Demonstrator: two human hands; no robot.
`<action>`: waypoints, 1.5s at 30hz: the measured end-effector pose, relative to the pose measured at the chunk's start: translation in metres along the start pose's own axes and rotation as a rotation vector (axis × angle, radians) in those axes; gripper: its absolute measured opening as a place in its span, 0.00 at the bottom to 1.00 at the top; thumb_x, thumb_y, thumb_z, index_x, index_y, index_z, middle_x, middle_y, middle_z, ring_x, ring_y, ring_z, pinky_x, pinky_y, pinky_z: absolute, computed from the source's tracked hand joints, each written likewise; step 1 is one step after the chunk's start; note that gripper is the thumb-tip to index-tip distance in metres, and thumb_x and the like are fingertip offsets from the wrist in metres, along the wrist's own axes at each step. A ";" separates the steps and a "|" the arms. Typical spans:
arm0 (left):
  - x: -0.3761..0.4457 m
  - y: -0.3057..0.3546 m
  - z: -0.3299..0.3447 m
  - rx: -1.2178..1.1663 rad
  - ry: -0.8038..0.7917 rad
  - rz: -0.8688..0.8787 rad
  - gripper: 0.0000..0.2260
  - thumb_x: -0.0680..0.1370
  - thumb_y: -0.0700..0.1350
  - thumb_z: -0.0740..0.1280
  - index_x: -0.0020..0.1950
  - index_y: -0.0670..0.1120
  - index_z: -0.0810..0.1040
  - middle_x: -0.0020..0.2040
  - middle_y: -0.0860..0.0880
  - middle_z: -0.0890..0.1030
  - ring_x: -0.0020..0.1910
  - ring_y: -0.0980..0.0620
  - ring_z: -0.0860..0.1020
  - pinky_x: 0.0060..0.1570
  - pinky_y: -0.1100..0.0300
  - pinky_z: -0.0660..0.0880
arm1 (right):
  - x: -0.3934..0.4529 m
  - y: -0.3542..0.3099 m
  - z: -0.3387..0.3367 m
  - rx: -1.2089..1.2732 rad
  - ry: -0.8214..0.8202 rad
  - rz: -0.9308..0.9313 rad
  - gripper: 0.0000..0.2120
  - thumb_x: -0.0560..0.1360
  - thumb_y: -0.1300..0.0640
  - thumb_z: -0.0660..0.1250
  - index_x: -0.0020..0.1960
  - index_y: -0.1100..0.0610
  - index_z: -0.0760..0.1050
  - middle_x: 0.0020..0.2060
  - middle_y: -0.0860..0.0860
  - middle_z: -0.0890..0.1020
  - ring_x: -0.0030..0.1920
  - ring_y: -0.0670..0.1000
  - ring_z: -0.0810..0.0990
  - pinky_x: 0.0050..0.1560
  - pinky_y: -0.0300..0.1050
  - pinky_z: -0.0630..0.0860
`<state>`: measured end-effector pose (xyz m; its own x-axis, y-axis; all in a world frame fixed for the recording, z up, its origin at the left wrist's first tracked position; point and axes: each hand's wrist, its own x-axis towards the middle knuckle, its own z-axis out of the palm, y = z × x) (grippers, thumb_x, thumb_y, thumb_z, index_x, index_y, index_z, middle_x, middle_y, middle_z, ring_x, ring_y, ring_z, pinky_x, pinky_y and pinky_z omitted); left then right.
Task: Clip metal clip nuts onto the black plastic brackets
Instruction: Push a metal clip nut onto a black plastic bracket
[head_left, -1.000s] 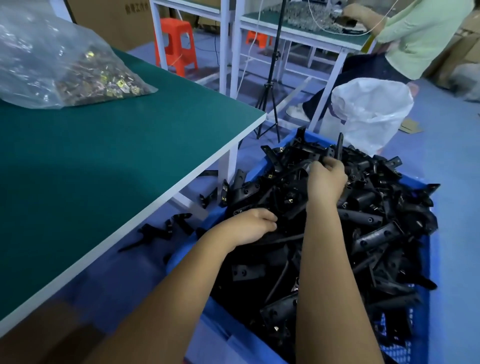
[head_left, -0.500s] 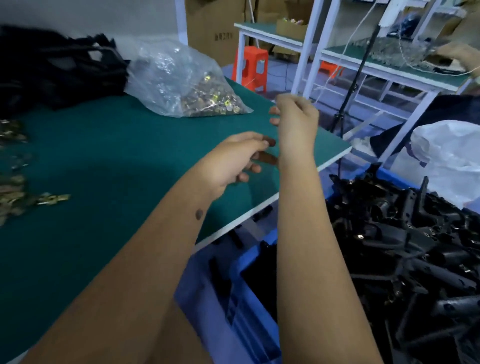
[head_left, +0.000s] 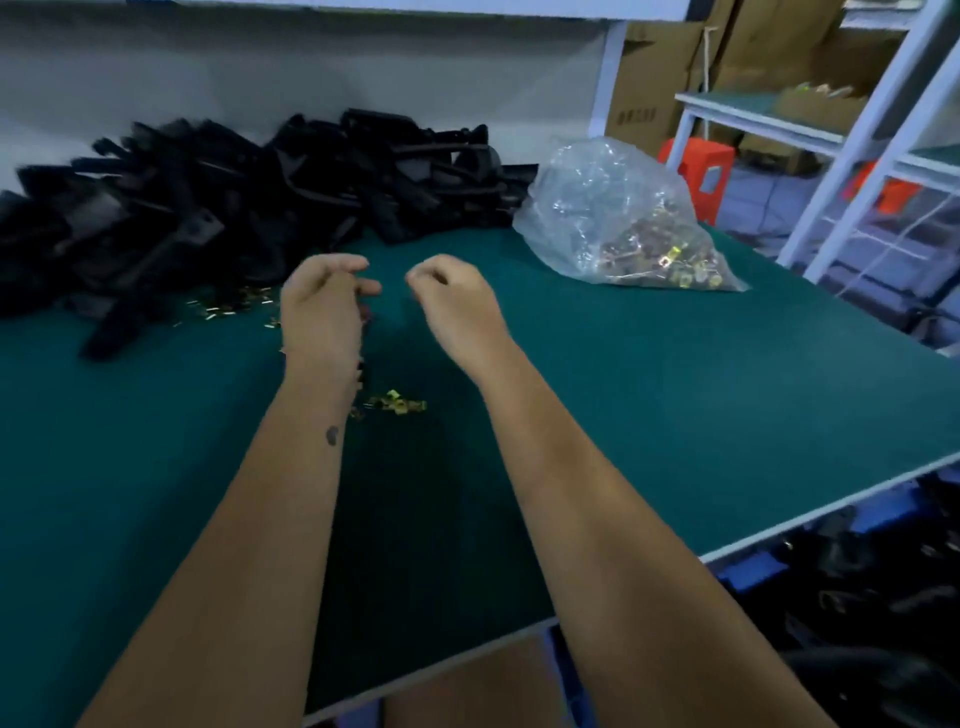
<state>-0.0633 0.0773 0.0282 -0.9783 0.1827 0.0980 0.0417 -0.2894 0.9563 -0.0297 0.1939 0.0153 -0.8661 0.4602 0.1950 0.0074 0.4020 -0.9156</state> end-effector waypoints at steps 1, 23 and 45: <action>0.008 0.000 -0.016 -0.005 0.055 0.038 0.14 0.80 0.35 0.56 0.39 0.45 0.76 0.39 0.47 0.77 0.31 0.55 0.73 0.31 0.63 0.68 | 0.003 0.002 0.011 -0.012 -0.045 0.018 0.08 0.80 0.51 0.59 0.48 0.49 0.76 0.39 0.46 0.79 0.37 0.46 0.75 0.37 0.45 0.70; 0.074 -0.030 -0.073 0.232 0.343 -0.103 0.13 0.79 0.39 0.60 0.41 0.51 0.80 0.36 0.56 0.81 0.36 0.57 0.75 0.39 0.61 0.72 | 0.110 -0.002 0.128 -0.329 -0.357 -0.121 0.20 0.80 0.48 0.61 0.71 0.40 0.70 0.70 0.50 0.69 0.73 0.55 0.61 0.72 0.55 0.55; 0.064 -0.027 -0.059 0.226 0.095 -0.115 0.08 0.81 0.53 0.63 0.53 0.51 0.79 0.52 0.49 0.83 0.54 0.49 0.80 0.58 0.51 0.77 | 0.023 -0.014 0.091 0.391 0.236 -0.007 0.20 0.69 0.65 0.69 0.56 0.48 0.70 0.48 0.44 0.77 0.41 0.34 0.76 0.39 0.26 0.71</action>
<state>-0.1387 0.0409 -0.0074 -0.9934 0.1107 -0.0311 -0.0371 -0.0530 0.9979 -0.0953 0.1266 0.0006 -0.7275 0.6446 0.2351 -0.2267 0.0977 -0.9691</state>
